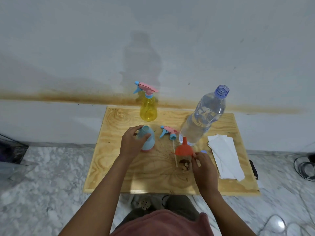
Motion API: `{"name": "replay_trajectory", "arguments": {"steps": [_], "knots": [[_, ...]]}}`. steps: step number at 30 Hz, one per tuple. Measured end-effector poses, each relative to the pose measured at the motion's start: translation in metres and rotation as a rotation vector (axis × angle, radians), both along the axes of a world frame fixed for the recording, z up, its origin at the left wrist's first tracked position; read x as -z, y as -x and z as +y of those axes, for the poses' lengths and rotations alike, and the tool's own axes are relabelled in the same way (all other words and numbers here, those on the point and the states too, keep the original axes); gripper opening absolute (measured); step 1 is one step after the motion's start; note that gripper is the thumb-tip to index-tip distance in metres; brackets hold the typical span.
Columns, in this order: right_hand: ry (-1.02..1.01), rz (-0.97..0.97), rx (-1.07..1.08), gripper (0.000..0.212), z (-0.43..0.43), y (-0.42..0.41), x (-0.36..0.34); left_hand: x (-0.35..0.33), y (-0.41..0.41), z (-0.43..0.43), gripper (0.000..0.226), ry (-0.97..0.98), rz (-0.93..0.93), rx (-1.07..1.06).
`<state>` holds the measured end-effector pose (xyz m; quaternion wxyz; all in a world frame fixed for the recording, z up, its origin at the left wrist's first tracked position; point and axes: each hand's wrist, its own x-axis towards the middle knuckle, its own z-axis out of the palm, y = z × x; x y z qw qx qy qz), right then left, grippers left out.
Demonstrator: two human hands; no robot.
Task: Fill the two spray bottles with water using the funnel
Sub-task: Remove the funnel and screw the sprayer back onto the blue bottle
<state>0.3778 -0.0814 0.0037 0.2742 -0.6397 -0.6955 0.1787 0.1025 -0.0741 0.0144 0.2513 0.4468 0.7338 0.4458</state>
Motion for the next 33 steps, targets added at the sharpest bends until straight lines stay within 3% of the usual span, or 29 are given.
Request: {"name": "replay_trajectory", "arguments": {"steps": [5,11,16,20,24,33], "knots": [[0.033,-0.051,0.002,0.001,0.004,-0.001,0.027,-0.005,0.000,0.000,0.041,0.039,-0.096,-0.014],[0.238,-0.052,0.077,0.009,0.012,0.006,0.043,-0.010,-0.001,-0.002,0.040,0.062,-0.146,-0.013],[0.323,0.041,0.143,0.014,0.018,0.007,0.046,-0.011,0.000,-0.003,0.044,0.064,-0.148,-0.010],[0.311,0.176,0.187,0.025,0.017,0.018,0.034,-0.010,-0.001,-0.002,0.045,0.062,-0.149,-0.016],[0.278,0.145,0.063,0.042,0.022,0.034,0.031,-0.009,-0.001,-0.003,0.046,0.057,-0.152,-0.013],[0.284,0.055,0.066,0.027,0.034,0.048,0.022,-0.008,-0.001,-0.002,0.046,0.062,-0.175,-0.018]]}}
